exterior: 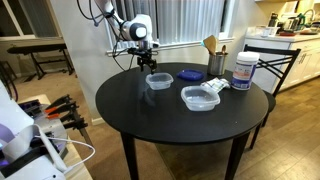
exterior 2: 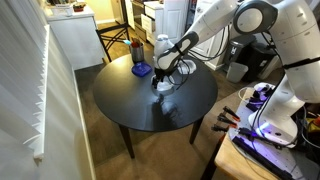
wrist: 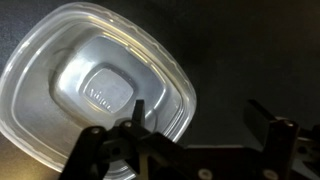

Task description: Stack the lunchboxes

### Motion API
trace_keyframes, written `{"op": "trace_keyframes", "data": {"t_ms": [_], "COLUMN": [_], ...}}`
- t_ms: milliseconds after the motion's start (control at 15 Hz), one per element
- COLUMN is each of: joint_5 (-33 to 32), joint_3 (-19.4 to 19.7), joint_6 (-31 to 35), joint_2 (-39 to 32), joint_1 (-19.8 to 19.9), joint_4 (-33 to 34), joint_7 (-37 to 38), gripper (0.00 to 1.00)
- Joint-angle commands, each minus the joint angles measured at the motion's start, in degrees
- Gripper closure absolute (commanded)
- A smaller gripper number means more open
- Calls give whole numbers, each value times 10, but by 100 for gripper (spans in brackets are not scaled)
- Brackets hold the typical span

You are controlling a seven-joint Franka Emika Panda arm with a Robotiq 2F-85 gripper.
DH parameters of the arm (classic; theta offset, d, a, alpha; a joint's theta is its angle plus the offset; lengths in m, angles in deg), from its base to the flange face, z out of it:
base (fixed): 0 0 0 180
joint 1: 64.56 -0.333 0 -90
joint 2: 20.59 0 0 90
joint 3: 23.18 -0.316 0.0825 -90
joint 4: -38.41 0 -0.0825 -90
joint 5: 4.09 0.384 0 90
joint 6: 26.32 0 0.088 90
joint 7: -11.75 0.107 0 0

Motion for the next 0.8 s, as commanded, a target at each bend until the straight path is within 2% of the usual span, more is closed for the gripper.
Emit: {"op": "trace_keyframes", "data": {"t_ms": [0, 133, 200, 267, 733], "joint_5": [8, 17, 22, 25, 24], "joint_3": [-3, -1, 0, -1, 7], "joint_6": [-19, -15, -13, -10, -5], "joint_2": [-36, -51, -59, -66, -90], "joint_1": [15, 20, 22, 25, 19], "joint_4": [49, 63, 69, 74, 89], "joint_7": [3, 17, 25, 28, 56], "gripper": [0, 0, 10, 27, 72]}}
